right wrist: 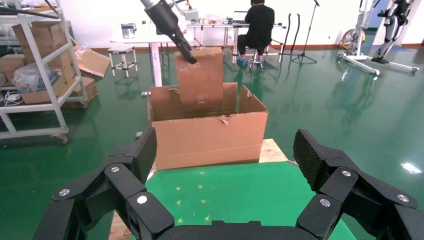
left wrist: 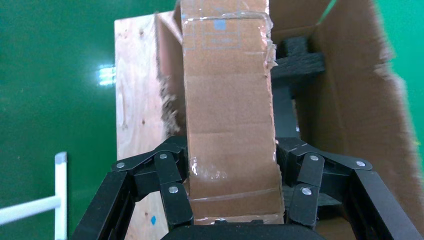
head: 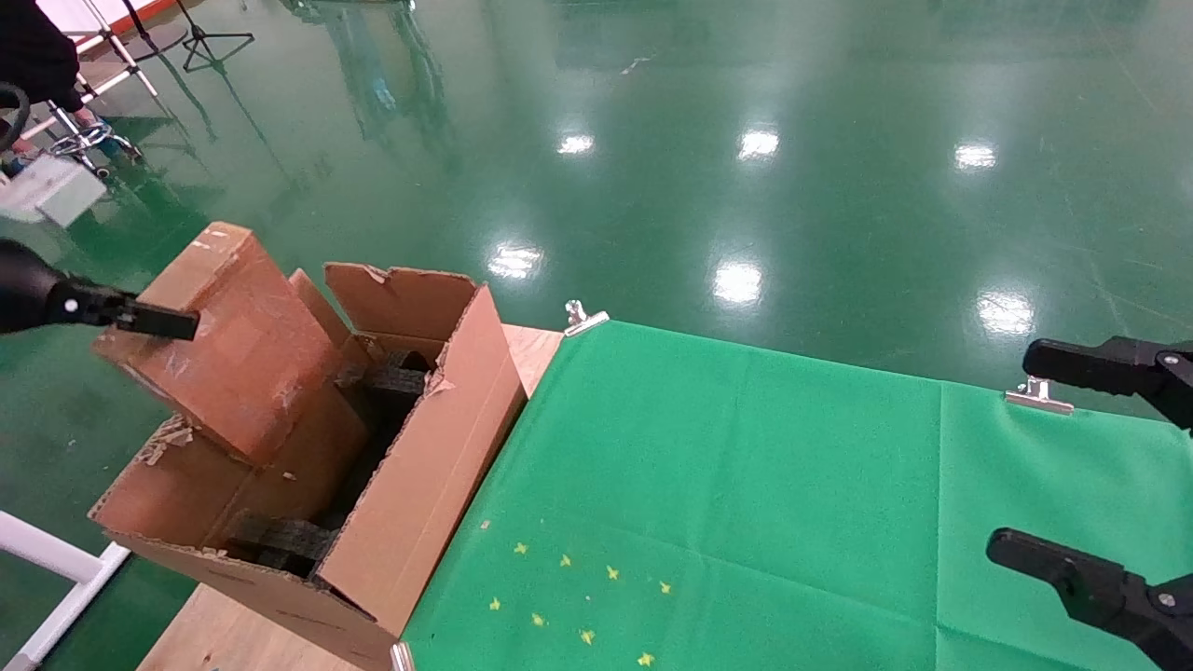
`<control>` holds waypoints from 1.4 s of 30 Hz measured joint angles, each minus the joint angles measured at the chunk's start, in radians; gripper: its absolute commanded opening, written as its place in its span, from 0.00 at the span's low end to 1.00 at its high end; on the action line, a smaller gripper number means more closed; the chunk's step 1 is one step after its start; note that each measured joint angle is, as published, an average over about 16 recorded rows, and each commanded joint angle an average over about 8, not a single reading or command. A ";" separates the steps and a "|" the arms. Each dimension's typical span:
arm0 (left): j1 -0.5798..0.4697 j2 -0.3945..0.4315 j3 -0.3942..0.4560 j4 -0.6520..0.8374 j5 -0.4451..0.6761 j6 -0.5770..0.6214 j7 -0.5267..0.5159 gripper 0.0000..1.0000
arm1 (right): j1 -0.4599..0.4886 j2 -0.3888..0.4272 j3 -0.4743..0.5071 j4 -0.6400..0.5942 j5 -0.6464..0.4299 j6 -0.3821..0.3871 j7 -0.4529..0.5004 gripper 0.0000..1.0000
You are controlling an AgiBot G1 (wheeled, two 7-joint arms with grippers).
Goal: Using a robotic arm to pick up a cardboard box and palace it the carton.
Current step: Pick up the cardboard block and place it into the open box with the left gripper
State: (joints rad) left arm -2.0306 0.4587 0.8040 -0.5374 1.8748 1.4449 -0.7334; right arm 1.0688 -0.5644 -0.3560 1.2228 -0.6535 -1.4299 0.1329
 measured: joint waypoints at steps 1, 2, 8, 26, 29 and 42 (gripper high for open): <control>0.007 0.003 0.001 0.022 0.000 -0.011 0.013 0.00 | 0.000 0.000 0.000 0.000 0.000 0.000 0.000 1.00; 0.013 0.007 0.002 0.044 -0.001 -0.022 0.025 0.00 | 0.000 0.000 0.000 0.000 0.000 0.000 0.000 1.00; 0.041 0.034 0.003 0.165 -0.003 -0.086 0.085 0.00 | 0.000 0.000 0.000 0.000 0.000 0.000 0.000 1.00; 0.093 0.113 0.005 0.434 -0.002 -0.223 0.172 0.00 | 0.000 0.000 0.000 0.000 0.000 0.000 0.000 1.00; 0.106 0.125 0.005 0.463 -0.003 -0.242 0.177 0.00 | 0.000 0.000 0.000 0.000 0.000 0.000 0.000 1.00; 0.189 0.181 -0.008 0.533 -0.022 -0.365 0.176 0.00 | 0.000 0.000 0.000 0.000 0.000 0.000 0.000 1.00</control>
State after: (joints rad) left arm -1.8417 0.6393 0.7957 -0.0046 1.8525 1.0798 -0.5571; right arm 1.0689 -0.5644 -0.3560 1.2228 -0.6535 -1.4299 0.1329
